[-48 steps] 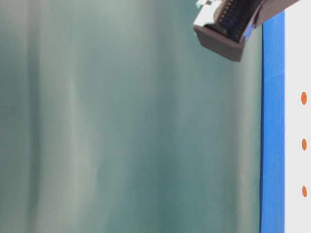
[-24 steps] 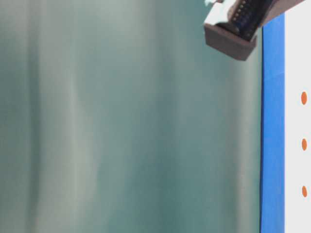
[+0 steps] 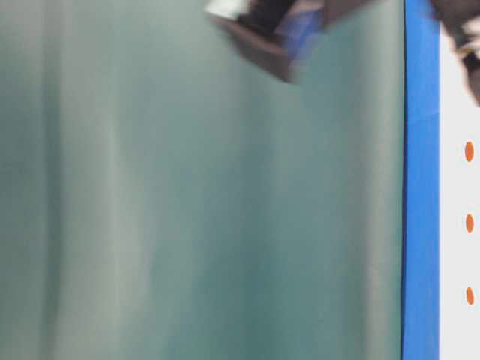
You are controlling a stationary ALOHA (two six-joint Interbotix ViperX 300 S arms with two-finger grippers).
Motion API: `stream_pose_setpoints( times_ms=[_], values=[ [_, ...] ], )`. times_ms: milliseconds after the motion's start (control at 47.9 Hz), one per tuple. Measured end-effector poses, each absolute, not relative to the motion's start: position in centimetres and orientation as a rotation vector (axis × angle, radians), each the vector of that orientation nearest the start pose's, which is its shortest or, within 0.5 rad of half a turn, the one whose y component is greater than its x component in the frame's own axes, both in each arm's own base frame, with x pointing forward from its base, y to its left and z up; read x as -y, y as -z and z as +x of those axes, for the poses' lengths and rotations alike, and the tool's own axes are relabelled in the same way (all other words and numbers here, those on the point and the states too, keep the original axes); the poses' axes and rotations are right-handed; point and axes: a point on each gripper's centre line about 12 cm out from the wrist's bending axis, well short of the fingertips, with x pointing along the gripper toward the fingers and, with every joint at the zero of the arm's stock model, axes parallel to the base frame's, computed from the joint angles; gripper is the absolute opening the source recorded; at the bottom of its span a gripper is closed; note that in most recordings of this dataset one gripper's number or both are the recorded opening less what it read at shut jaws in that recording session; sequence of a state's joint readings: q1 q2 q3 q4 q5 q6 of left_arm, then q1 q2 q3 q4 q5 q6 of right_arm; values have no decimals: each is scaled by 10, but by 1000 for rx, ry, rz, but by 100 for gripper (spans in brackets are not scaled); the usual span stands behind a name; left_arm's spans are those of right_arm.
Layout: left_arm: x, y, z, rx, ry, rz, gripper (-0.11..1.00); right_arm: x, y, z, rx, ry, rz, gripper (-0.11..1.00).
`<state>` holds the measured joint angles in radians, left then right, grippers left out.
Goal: Touch the tip of the soldering iron to the mark.
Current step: 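Close the right gripper around the red soldering iron handle, then lift the soldering iron and carry it over the white board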
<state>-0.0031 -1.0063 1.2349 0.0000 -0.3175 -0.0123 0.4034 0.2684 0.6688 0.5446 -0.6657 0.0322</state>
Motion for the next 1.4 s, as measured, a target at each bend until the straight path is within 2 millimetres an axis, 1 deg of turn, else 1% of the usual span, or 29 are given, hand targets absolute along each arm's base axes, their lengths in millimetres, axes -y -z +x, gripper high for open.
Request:
stream_pose_setpoints(
  times_ms=[167, 292, 376, 438, 522, 668, 772, 897, 981, 1231, 1398],
  values=[
    [1, -281, 188, 90, 4, -12, 0, -130, -164, 395, -327, -51, 315, 6],
    [1, -281, 188, 92, 4, -14, 0, -125, -190, 390, -346, -72, 317, 6],
    [1, -281, 188, 92, 4, -14, 0, -120, -203, 388, -354, -83, 316, 6],
    [1, -281, 188, 92, 4, -14, 0, -118, -209, 388, -360, -89, 313, 6],
    [1, -281, 188, 92, 4, -15, 0, -116, -212, 388, -369, -92, 311, 6],
    [1, -281, 188, 94, 4, -17, 0, -115, -211, 389, -378, -91, 307, 6],
    [1, -281, 188, 92, 4, -17, 0, -109, -209, 390, -393, -85, 290, 6],
    [0, -281, 188, 94, 2, -17, 0, -91, -204, 393, -441, -61, 254, 6],
    [1, -281, 188, 94, 4, -17, 0, -71, -202, 395, -462, -32, 228, 6],
    [1, -281, 188, 95, 4, -17, 0, -17, -212, 396, -475, 40, 129, 6],
    [1, -281, 188, 92, 4, -17, 0, 18, -212, 395, -508, 90, 85, 6]
  ],
)
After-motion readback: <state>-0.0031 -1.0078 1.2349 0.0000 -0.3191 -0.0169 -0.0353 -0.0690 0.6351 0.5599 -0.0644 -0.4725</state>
